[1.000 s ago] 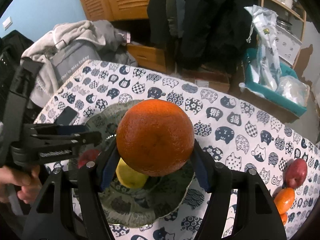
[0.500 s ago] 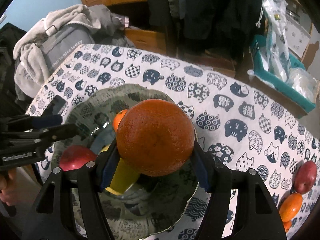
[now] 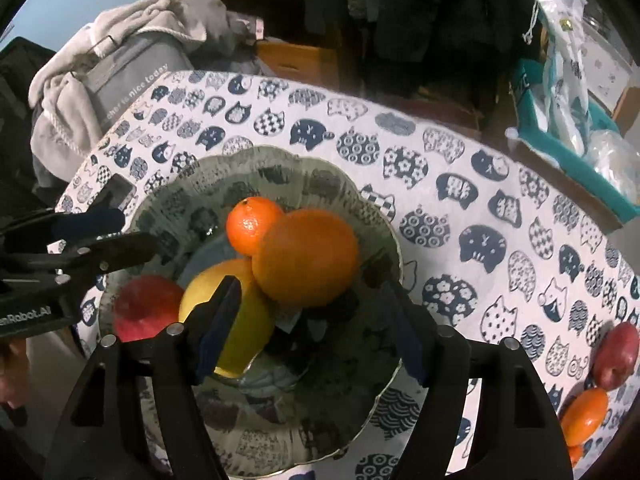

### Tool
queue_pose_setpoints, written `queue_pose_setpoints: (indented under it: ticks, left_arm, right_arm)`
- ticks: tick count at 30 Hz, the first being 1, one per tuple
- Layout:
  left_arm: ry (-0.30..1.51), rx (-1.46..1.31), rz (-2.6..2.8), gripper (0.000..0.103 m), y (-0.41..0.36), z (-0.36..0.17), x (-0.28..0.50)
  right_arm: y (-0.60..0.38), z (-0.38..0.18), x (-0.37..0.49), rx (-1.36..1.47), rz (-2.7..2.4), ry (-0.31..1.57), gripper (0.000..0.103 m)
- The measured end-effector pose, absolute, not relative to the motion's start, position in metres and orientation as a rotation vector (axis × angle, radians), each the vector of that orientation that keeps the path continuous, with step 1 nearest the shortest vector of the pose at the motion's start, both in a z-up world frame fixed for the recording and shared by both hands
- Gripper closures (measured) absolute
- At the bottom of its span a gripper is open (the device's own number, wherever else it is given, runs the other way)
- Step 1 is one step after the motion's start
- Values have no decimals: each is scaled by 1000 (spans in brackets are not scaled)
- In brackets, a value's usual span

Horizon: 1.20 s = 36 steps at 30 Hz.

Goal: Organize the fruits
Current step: 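Lower the orange into the bowl and open the right tool while the left tool releases the tangerine, then move both open tools back to the remaining fruit pile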

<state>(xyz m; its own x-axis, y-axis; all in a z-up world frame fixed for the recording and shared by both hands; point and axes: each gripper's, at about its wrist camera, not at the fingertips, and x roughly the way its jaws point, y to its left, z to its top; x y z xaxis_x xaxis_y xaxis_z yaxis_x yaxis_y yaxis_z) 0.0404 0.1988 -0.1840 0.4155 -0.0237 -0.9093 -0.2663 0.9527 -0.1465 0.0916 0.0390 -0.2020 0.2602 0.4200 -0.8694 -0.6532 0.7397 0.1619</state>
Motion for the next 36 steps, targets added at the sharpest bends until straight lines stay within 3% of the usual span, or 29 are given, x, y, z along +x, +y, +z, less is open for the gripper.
queue_pose_setpoints:
  ticks: [7,17,28,30,36]
  left_arm:
    - [1083,-288,131,50,190,-160,39]
    - [989,-266,88,40,170,-122,35]
    - [902,-209,53,39,140,-86,33]
    - [876,-182,53,33,133,-76,31]
    - [834,-147,32,29,116,-58,27]
  right_arm:
    - [20,-170,93,-183,717,1013,30]
    - [-10,-115,87,-123,668,881,30]
    - [-51,-58,73,-85,601,756,30]
    - [-58,-51,69,-87,594,737,29]
    - [-80,-39,61,-70,570,712,27]
